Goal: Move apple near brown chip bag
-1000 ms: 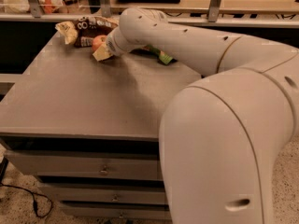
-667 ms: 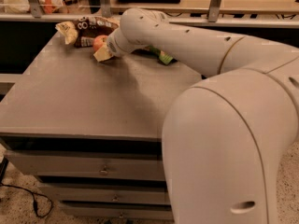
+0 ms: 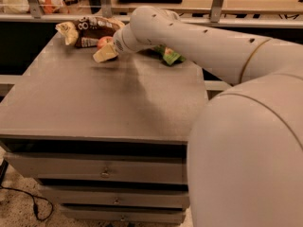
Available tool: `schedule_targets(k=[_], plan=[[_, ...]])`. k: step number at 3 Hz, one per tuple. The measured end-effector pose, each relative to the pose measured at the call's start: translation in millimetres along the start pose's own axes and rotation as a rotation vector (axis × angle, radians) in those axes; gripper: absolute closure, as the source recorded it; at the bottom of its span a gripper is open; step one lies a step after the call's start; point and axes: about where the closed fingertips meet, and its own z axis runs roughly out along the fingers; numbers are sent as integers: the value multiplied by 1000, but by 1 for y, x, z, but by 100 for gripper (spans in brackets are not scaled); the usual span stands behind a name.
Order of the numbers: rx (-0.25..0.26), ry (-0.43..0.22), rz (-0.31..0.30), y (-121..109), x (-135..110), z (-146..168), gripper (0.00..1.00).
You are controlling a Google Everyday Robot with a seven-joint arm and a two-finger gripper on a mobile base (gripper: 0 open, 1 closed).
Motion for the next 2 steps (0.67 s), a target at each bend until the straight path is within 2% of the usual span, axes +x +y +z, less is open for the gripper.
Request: schedule_targets(k=[1, 2], plan=[[-48, -42, -1, -3, -3, -36, 0], [-56, -37, -2, -3, 0, -38, 0]])
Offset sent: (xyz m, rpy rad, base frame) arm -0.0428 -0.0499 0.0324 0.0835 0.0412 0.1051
